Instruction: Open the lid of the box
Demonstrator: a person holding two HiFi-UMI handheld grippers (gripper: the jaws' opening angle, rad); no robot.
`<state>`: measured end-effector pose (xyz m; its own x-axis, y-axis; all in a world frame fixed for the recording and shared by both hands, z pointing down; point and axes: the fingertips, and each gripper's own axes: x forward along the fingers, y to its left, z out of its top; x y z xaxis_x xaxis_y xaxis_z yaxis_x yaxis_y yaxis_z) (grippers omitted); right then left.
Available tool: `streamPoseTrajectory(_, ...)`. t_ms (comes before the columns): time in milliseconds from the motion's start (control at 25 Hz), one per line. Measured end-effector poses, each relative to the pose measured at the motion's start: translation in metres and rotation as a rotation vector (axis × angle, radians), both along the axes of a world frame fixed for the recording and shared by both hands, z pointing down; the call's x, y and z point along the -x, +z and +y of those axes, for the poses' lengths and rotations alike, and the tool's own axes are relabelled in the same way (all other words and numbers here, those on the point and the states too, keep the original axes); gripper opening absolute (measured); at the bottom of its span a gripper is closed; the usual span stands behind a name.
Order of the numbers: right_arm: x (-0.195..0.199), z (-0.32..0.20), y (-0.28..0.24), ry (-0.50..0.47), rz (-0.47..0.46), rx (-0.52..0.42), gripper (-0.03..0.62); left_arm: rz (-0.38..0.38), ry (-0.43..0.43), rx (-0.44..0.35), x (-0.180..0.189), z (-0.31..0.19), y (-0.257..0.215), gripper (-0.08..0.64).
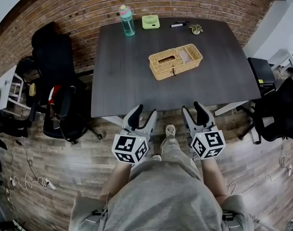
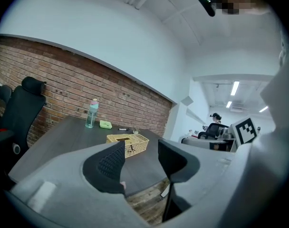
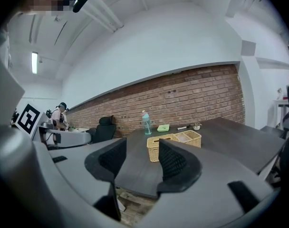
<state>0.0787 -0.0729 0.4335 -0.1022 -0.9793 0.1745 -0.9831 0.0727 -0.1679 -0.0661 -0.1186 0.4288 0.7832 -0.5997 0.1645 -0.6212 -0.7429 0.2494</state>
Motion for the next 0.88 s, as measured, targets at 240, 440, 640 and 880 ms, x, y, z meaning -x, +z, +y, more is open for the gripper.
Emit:
streamPoseTrajectory(240, -0.031, -0.041, -0.001, -0.023, 0.018, -0.005, 0.212, 0.008, -0.036, 0.002, -0.024, -0.04, -0.001, 0.222)
streamPoseTrajectory(440, -0.059, -0.074, 0.0, -0.041, 0.027, 0.001, 0.212, 0.015, -0.07, 0.004, -0.045, -0.069, -0.005, 0.221)
streamPoseTrajectory(640, -0.08, -0.102, 0.005, -0.069, 0.034, 0.013, 0.212, 0.013, -0.11, 0.002, -0.06, -0.092, -0.008, 0.221)
streamPoseTrajectory(880, -0.095, -0.131, 0.017, -0.112, 0.048, 0.037, 0.212, -0.004, -0.149, 0.003, -0.075, -0.115, -0.007, 0.22)
